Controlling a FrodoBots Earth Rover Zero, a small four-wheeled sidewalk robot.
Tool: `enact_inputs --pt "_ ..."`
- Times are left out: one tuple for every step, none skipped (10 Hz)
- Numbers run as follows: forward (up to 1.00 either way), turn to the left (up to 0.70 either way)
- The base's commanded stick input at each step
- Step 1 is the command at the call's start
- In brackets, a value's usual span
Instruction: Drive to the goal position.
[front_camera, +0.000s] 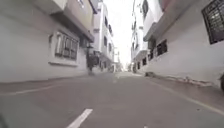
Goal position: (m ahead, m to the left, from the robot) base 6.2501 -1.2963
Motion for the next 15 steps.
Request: enact_inputs --pt "0.85 0.0" --pt "0.85 0.0" --pt "0.85 0.0" --pt "0.85 0.0" --pt "0.85 0.0" --pt "0.85 0.0" --pt "0.85 0.0" --pt "0.85 0.0" --pt "0.85 0.0" --pt "0.85 -0.1" --pt "0.85 -0.21" --pt "0.85 -0.34" --pt "0.85 -0.34" --pt "0.85 -0.3" --pt "0.85 -0.28"
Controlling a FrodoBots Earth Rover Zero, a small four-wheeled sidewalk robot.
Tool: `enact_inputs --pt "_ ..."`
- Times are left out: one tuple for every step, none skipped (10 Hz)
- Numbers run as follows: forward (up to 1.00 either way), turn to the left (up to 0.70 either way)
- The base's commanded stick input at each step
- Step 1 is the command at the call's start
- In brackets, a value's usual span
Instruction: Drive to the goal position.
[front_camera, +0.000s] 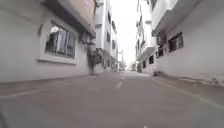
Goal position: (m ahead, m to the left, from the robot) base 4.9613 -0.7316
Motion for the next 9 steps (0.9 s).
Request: enact_inputs --pt "0.85 -0.26" --pt "0.85 -0.31" --pt "0.85 -0.34" --pt "0.85 -0.34" --pt "0.85 -0.34" --pt "0.85 -0.33" --pt "0.85 -0.31" --pt "0.85 -0.17" --pt "0.85 0.0"
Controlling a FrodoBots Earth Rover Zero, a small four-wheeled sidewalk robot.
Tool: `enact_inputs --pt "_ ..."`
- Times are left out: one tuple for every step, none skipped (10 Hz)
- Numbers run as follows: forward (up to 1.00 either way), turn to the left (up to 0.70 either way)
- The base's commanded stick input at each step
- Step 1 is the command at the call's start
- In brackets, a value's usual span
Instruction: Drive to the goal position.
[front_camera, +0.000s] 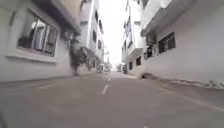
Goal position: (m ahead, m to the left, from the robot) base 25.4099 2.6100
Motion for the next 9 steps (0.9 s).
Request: enact_inputs --pt "0.85 0.0" --pt "0.85 0.0" --pt "0.85 0.0" --pt "0.85 0.0" --pt "0.85 0.0" --pt "0.85 0.0" --pt "0.85 0.0" --pt "0.85 0.0" --pt "0.85 0.0"
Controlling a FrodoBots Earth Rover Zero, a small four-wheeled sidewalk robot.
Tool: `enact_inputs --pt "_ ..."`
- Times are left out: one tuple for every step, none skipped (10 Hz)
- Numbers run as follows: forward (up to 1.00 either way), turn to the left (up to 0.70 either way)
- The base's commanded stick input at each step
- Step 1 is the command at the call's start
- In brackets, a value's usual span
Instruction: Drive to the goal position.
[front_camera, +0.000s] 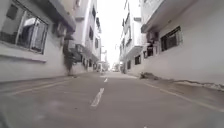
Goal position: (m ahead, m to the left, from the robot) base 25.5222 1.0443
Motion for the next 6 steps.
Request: enact_inputs --pt "0.85 0.0" --pt "0.85 0.0" --pt "0.85 0.0" --pt "0.85 0.0" --pt "0.85 0.0" --pt "0.85 0.0"
